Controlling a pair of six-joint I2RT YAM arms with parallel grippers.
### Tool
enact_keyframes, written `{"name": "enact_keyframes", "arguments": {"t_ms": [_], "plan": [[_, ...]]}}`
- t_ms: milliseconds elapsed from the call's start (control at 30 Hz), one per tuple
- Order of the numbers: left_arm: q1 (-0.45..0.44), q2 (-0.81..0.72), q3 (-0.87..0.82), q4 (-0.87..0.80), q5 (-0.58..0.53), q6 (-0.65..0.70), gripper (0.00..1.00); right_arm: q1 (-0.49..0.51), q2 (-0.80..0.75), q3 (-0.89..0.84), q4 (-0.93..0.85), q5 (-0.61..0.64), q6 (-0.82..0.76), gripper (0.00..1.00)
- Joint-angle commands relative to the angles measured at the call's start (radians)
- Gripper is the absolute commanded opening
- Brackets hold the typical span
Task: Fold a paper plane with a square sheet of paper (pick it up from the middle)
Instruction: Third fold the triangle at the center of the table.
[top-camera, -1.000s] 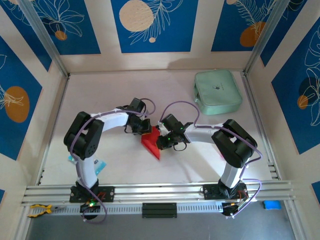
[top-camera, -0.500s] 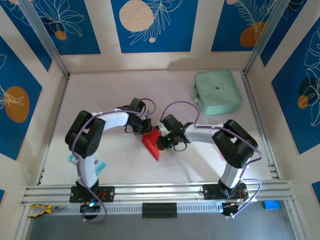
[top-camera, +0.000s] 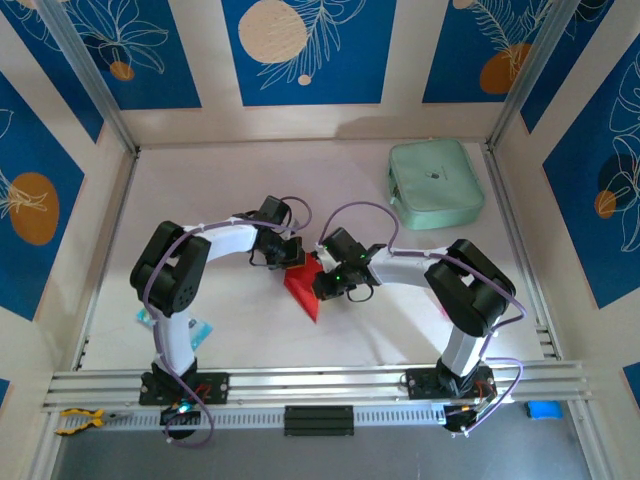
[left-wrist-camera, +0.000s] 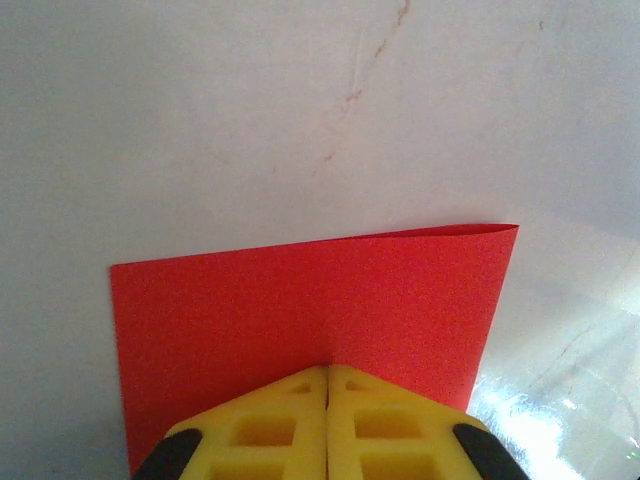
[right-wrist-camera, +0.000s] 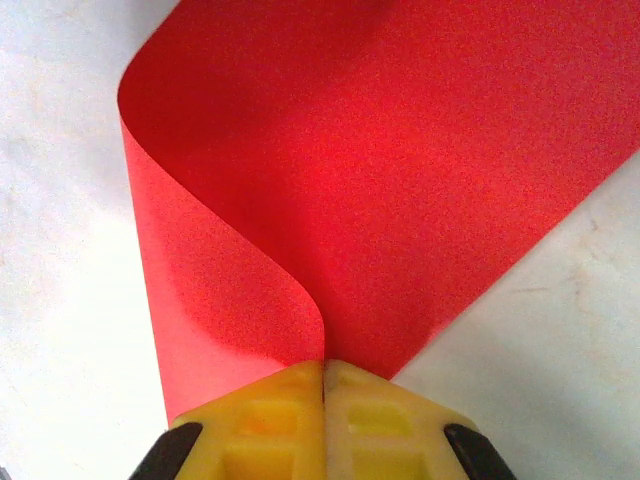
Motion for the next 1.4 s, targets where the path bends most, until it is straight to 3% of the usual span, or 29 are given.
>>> {"name": "enact_keyframes", "arguments": {"t_ms": [0, 1367], "plan": [[0.004, 0.034, -0.013, -0.029, -0.015, 0.013, 0.09, 0.004, -0.031, 0.021, -0.013, 0.005, -0.014, 0.00], [0.004, 0.042, -0.003, -0.040, -0.014, 0.015, 0.08, 0.016, -0.006, 0.056, -0.043, 0.046, -0.020, 0.00]]}}
